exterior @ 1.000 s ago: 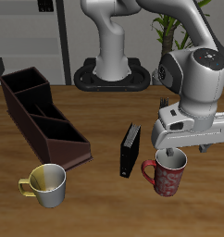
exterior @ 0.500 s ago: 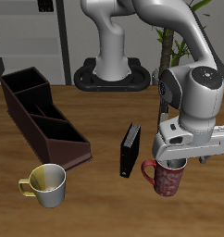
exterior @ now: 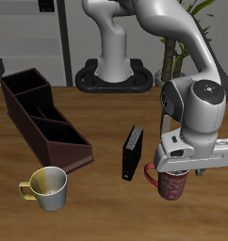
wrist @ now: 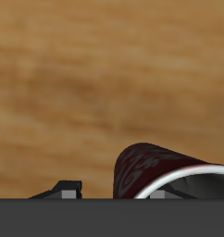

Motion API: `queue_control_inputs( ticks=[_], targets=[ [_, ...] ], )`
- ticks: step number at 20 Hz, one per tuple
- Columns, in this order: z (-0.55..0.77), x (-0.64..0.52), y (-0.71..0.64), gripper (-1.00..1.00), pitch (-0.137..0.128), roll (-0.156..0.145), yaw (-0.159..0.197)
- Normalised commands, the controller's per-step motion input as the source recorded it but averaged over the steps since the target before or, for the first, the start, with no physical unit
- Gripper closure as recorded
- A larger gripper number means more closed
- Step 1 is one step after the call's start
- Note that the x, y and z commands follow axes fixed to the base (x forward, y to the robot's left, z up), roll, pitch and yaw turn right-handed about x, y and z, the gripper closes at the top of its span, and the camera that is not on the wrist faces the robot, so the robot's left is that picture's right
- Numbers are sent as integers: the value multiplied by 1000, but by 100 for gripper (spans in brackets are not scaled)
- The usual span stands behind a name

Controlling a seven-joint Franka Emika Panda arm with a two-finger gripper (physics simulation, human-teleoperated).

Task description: Place the red mug into the right desk caddy's right compartment

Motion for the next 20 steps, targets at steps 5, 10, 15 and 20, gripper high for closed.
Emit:
queue_control_inputs(
  ticks=[5, 10, 15, 20],
  targets=[
    [-59, 14, -111, 100, 7, -17, -15],
    [77, 12, -50, 100, -7, -11, -1],
    [362, -62, -19, 100, -43, 6, 28],
    [547, -114, -93, 100, -77, -4, 44]
  ],
)
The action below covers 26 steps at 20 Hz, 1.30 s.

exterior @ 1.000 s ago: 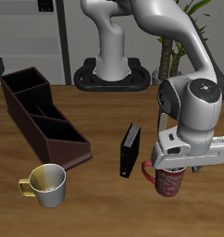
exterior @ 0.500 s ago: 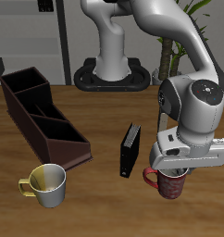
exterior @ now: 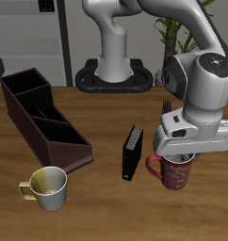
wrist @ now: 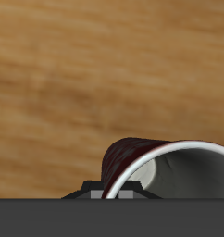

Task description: Place the red mug into the right desk caddy's right compartment

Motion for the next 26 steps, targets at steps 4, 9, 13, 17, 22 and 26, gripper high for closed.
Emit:
queue_control_inputs(
  ticks=[4, 9, 13, 17, 22, 26],
  targets=[
    [534, -94, -169, 100, -54, -12, 29],
    [708, -174, -354, 100, -67, -60, 9],
    [790, -300, -348, 100, -84, -26, 34],
    [738, -275, -391, 100, -94, -50, 14],
    [503, -242, -307, 100, -56, -37, -6],
    [244, -179, -209, 100, -38, -22, 21]
  ],
)
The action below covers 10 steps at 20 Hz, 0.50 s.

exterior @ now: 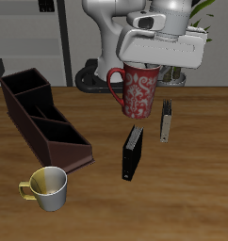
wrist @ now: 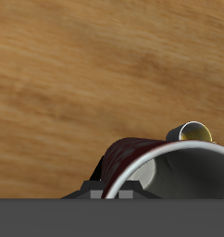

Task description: Place the red mug into the right desk caddy's right compartment

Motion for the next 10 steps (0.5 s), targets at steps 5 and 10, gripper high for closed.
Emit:
queue_control_inputs(
  ticks=[5, 10],
  targets=[
    [213, -297, -370, 100, -24, -53, -14],
    [160, -398, -405, 100, -17, -54, 16]
  ],
)
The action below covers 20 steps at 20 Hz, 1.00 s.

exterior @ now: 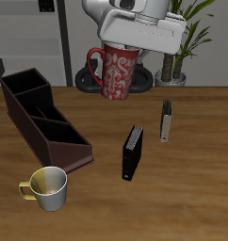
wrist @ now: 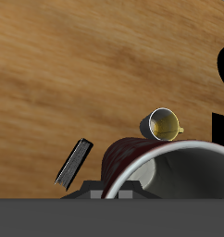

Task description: Place the red mug into the right desk caddy's right compartment

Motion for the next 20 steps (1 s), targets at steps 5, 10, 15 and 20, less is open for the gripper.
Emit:
queue_control_inputs(
  ticks=[5, 10, 15, 20],
  targets=[
    [247, -480, -487, 100, -15, -72, -14],
    [143, -433, -456, 100, -17, -65, -29],
    [81, -300, -296, 100, -21, -47, -6],
    [146, -348, -317, 100, -44, -46, -25]
  ],
)
